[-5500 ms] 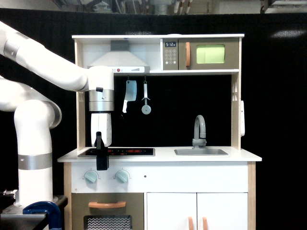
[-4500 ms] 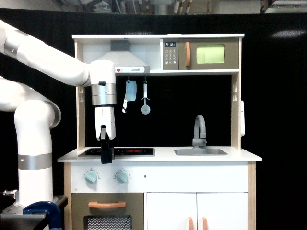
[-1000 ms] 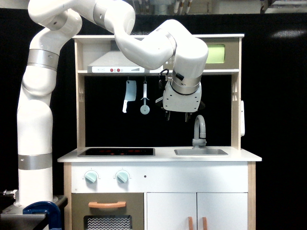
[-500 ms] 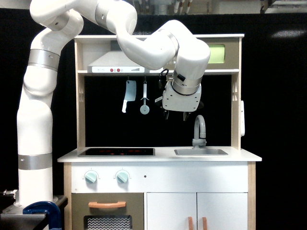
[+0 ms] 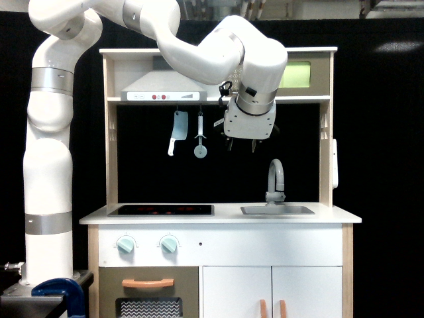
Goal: Open the oven door
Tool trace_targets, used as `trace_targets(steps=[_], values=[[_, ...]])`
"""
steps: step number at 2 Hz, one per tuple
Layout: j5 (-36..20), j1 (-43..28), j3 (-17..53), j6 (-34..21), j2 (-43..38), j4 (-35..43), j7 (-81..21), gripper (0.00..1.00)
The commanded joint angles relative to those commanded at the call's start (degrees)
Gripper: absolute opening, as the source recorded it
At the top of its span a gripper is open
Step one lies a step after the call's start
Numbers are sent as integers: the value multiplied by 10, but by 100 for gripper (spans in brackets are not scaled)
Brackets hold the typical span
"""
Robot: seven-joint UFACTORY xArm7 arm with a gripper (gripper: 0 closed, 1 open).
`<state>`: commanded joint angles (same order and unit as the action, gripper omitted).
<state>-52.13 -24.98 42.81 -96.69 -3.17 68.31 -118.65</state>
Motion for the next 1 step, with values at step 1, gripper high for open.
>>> trace_targets(steps=[1], values=[[-23, -14, -64, -6, 27, 95, 141, 100]])
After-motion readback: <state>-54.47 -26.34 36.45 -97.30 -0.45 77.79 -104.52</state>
